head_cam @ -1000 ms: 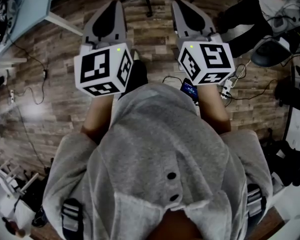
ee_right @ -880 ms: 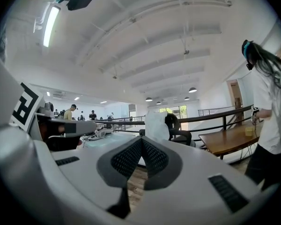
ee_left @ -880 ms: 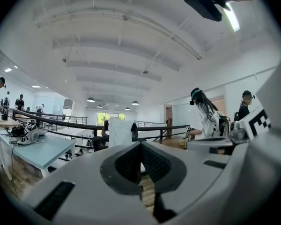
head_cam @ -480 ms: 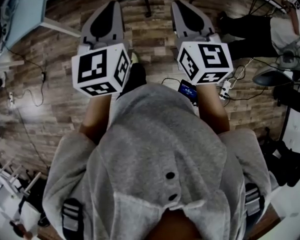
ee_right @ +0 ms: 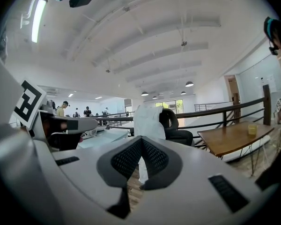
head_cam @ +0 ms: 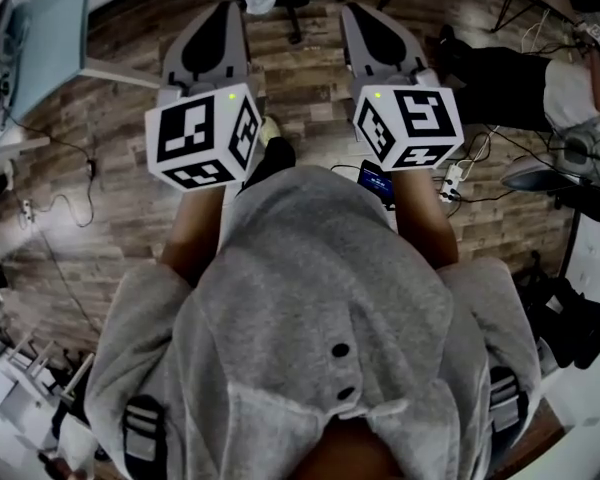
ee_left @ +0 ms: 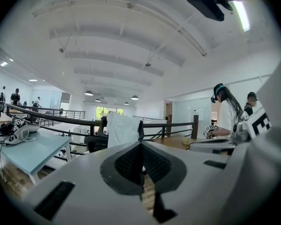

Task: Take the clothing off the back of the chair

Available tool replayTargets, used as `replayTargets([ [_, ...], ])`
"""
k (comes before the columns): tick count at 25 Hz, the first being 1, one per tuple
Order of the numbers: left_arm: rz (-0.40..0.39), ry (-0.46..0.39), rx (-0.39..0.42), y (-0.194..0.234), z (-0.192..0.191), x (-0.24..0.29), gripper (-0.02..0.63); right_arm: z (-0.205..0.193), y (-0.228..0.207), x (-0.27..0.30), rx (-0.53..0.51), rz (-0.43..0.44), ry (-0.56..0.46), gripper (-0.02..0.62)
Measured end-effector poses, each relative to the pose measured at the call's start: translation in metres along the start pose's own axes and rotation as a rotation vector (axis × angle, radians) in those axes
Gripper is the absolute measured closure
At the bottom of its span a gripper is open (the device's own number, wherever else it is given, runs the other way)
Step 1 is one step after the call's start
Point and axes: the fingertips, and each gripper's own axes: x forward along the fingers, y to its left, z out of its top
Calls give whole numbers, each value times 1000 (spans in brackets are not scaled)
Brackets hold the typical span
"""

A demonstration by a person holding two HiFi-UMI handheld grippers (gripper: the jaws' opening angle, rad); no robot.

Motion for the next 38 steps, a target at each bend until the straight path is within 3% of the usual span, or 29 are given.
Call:
replayTargets([
  [13, -58, 1, -26, 63, 12, 59, 595, 21, 7, 81, -20, -55, 5, 586],
  [26, -108, -7, -52, 120, 16, 85, 595, 26, 31, 131, -39, -102, 16, 586],
  [38, -121, 13, -69, 128, 7, 96, 595, 28, 17, 138, -37, -144, 28, 586],
])
